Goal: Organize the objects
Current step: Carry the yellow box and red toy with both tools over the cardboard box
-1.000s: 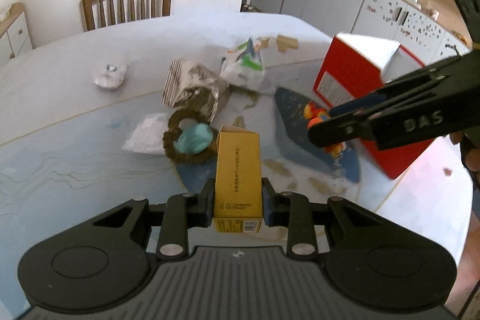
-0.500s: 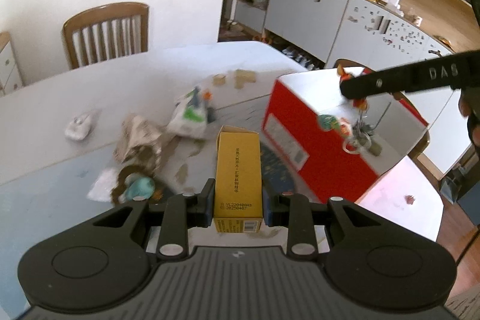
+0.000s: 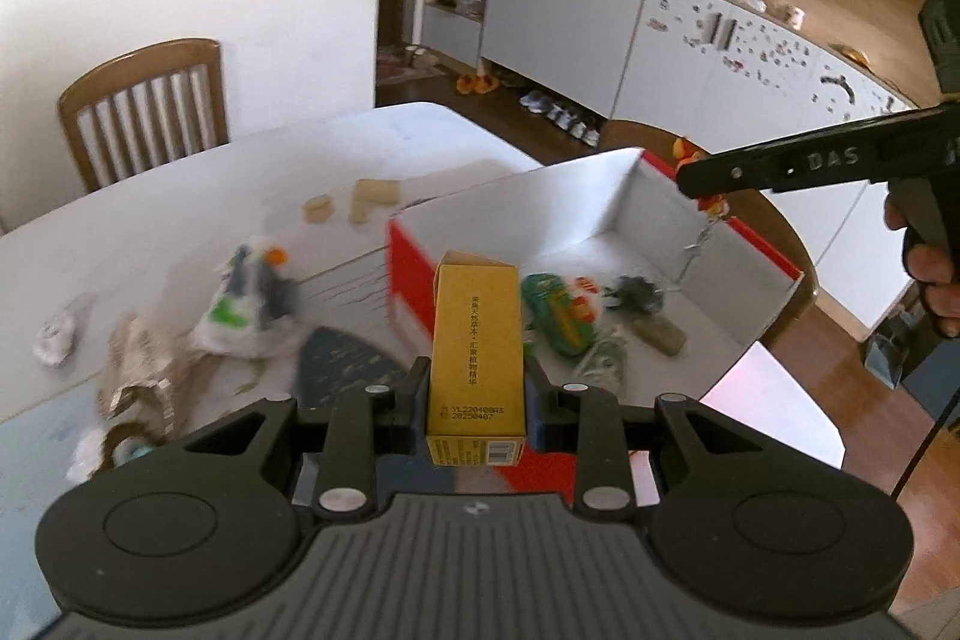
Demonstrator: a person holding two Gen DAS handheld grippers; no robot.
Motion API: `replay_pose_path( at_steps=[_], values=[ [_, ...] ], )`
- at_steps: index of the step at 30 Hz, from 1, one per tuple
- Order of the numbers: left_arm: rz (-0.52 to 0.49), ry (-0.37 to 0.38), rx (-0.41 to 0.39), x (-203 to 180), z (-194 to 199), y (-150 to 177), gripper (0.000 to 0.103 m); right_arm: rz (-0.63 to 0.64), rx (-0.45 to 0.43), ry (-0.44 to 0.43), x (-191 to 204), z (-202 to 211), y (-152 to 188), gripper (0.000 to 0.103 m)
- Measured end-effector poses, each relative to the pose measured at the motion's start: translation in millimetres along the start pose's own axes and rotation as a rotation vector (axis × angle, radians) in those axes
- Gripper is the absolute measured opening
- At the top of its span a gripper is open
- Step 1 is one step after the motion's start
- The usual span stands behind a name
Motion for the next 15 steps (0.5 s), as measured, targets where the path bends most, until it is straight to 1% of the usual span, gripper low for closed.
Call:
replay_pose_path(
  at_steps=[4,7,12,15],
  values=[
    [-0.018,-0.001,0.02,-24.2,-19.2,-14.5,0.029,-0.015,0.025,0.01,-30.3,-9.7,10.8,0.037],
    [-0.025,-0.008,0.048,-39.0,-37.5,-22.1,0.029,-0.019,0.056,0.009,-44.5,-19.6,23.1,0.037],
    [-0.072,-0.047,0.099,-57.9,-70.5,-28.4,0.029,-0.01,0.113,-0.011,-54.6,-36.7,40.8,0.037],
    [-0.075,-0.071,0.133,-61.9,-89.8,-29.6,0.029,0.003,0.148,-0.033,-57.0,-44.6,49.7,0.037]
  ],
)
Point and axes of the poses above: each gripper's, at about its wrist camera, not at the fingertips, and z roughly against the way its jaws point, x to its left, y to its underside, the point moved 10 cm from there along -z, roughly the way its jaws point, and after that the axes turned 9 degrees about x, right-handed, at the moved point
